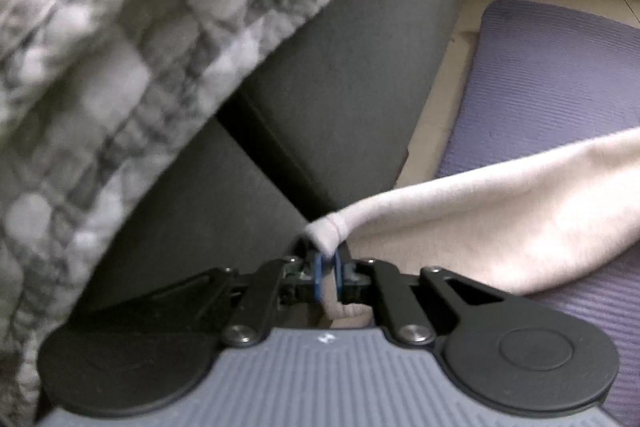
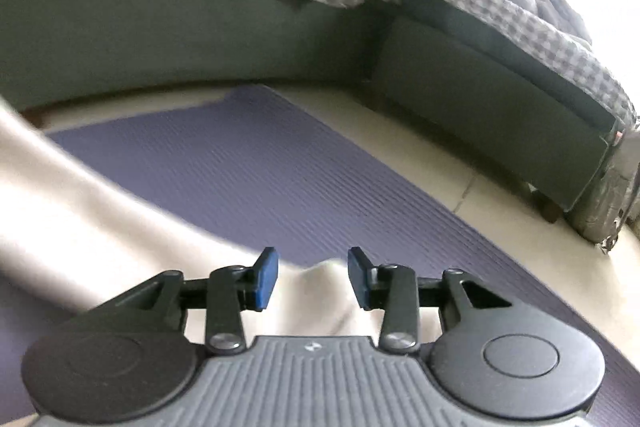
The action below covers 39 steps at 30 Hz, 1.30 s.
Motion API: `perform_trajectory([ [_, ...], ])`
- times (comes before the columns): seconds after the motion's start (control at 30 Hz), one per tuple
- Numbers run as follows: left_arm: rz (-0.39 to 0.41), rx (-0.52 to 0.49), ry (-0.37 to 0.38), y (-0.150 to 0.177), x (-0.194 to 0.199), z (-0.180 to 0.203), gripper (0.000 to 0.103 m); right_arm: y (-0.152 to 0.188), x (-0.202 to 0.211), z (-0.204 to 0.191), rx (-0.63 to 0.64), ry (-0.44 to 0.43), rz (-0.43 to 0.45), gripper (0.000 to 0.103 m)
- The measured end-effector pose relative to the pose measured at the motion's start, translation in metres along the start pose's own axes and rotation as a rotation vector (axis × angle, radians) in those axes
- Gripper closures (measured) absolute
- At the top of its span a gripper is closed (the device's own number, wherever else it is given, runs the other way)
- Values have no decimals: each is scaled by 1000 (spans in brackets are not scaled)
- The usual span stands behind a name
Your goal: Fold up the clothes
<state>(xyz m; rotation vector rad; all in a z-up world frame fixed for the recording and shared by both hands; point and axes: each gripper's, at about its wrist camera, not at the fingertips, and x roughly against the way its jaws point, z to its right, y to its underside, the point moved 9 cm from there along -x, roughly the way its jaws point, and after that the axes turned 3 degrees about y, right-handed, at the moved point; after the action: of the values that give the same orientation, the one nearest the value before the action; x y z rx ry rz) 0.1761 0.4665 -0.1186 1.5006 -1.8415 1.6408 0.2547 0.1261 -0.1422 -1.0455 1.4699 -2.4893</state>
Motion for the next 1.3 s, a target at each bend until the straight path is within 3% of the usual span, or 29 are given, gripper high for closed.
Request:
perform_trajectory([
  [0.1, 65, 17, 5, -14, 9, 7, 98, 12, 15, -28, 22, -49, -9, 65],
  [0.23, 170, 8, 31, -39, 29, 26, 98, 14, 6, -60, 32, -98, -52, 71],
  [0.47, 239, 49, 82, -86, 38, 51, 98, -16, -20, -104, 38, -119, -58, 75],
  [0.53, 252, 70, 99, -105, 43, 61, 98, -26, -23, -113, -41, -229, -64, 75],
  [0.6, 265, 65, 107, -113, 49, 67, 97, -34, -24, -122, -129, -364, -77, 49],
  [0.67, 288, 41, 107, -128, 61, 73, 96, -36, -17, -129, -215, -522, -75, 46],
  [0.73, 313, 18, 100, -131, 75, 62, 90, -35, -12, -125, -306, -616, -61, 46],
  [0.8, 309, -33, 59, -138, 71, 65, 90, -35, -12, -115, -399, -670, -50, 47],
  [0.9, 260, -115, 4, -142, 56, 67, 77, -29, -27, -85, -564, -623, -51, 47],
  [0.97, 243, -83, 41, -138, 53, 71, 69, -26, -40, -70, -605, -577, -64, 52],
  [1.0, 237, -65, 62, -135, 52, 73, 59, -23, -46, -67, -612, -557, -73, 56],
  [1.03, 224, -49, 115, -128, 54, 78, 52, -21, -49, -67, -614, -550, -78, 56],
  [1.07, 195, -47, 171, -115, 55, 83, 51, -19, -49, -72, -616, -569, -78, 56],
  [1.13, 97, -70, 287, -89, 43, 101, 53, -16, -40, -87, -629, -646, -77, 56],
  [1.17, 47, -81, 321, -74, 34, 109, 58, -16, -36, -89, -678, -726, -92, 56],
  [1.2, 9, -85, 323, -57, 25, 112, 72, -17, -35, -87, -728, -779, -99, 58],
  [1.23, -13, -83, 321, -46, 17, 113, 78, -17, -34, -81, -764, -795, -96, 57],
  [1.3, -51, -68, 309, -26, -3, 111, 78, -13, -35, -59, -797, -732, -70, 58],
])
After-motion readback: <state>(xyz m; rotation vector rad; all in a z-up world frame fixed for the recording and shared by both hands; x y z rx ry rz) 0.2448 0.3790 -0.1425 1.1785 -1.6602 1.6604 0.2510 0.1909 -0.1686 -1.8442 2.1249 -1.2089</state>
